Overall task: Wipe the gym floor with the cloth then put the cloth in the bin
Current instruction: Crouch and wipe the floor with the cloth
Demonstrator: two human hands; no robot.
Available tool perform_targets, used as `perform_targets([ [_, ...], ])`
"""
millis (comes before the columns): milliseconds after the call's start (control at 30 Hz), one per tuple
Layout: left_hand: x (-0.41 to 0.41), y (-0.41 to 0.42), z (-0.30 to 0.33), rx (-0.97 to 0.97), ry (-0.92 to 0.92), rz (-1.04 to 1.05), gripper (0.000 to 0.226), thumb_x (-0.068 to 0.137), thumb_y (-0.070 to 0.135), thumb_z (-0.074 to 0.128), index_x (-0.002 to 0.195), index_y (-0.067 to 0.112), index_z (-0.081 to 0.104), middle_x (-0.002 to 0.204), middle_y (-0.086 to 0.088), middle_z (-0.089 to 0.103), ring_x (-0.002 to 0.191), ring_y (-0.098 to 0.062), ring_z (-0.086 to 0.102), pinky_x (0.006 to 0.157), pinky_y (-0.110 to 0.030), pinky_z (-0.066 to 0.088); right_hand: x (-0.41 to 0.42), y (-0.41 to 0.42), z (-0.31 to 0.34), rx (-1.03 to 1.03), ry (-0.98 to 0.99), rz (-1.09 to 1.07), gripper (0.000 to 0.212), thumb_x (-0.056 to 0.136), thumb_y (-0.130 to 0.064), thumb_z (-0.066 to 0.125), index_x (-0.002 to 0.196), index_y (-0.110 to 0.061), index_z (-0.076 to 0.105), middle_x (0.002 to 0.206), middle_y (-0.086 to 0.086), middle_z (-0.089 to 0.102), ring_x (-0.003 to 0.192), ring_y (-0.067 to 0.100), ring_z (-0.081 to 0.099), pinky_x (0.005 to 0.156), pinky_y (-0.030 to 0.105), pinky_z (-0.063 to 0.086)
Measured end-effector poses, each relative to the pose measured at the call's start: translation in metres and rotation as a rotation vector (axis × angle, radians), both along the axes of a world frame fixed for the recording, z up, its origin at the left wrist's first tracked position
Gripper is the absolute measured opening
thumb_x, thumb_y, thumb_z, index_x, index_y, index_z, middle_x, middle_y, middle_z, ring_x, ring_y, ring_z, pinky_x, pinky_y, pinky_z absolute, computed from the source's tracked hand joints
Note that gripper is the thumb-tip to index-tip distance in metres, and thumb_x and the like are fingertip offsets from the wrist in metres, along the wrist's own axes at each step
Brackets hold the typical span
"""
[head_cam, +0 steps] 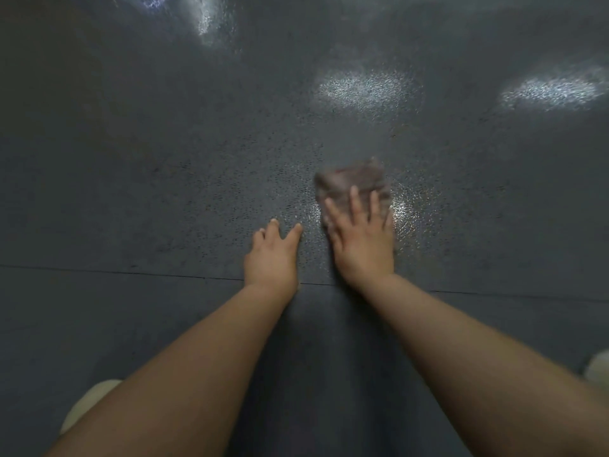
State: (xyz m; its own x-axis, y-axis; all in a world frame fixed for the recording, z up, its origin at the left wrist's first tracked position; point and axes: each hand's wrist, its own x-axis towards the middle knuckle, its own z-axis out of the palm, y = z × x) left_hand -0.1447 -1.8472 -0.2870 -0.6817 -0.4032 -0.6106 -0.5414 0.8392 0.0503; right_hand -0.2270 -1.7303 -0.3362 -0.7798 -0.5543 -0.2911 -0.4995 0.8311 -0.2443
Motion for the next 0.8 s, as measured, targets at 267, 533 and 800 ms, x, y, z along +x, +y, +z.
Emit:
perform_targets([
  [267,0.004,-0.006,0.003,0.016,0.014,-0.055,0.099,0.077,0.035,0.076,0.15,0.033,0.009,0.156,-0.004,0.008,0.139,-0.026,0.018,0.1,-0.037,0.04,0.065,0.082,-0.009,-0.024,0.061,0.167,0.046,0.089,-0.042,0.035,0.134,-0.036,0.039,0.144,0.007,0.046,0.134,0.031,0.03,0.109,0.047,0.02],
  [533,0.02,-0.026,-0.002,0.092,0.127,-0.117,0.096,0.084,0.038,0.069,0.151,0.029,0.001,0.159,0.003,0.007,0.141,-0.022,0.02,0.105,-0.037,0.035,0.034,0.025,0.002,0.049,-0.037,-0.481,0.053,0.098,-0.048,0.025,0.149,-0.035,0.021,0.16,0.006,0.001,0.145,0.035,-0.005,0.115,0.052,-0.003],
  [800,0.065,-0.081,-0.008,0.099,0.441,0.236,0.063,0.091,0.001,0.044,0.149,0.018,0.025,0.158,-0.004,0.012,0.141,-0.024,0.018,0.113,-0.035,0.021,0.107,-0.085,0.008,-0.033,-0.061,0.232,0.052,0.085,-0.051,0.032,0.13,-0.038,0.055,0.142,0.011,0.048,0.129,0.042,0.043,0.105,0.059,0.024],
])
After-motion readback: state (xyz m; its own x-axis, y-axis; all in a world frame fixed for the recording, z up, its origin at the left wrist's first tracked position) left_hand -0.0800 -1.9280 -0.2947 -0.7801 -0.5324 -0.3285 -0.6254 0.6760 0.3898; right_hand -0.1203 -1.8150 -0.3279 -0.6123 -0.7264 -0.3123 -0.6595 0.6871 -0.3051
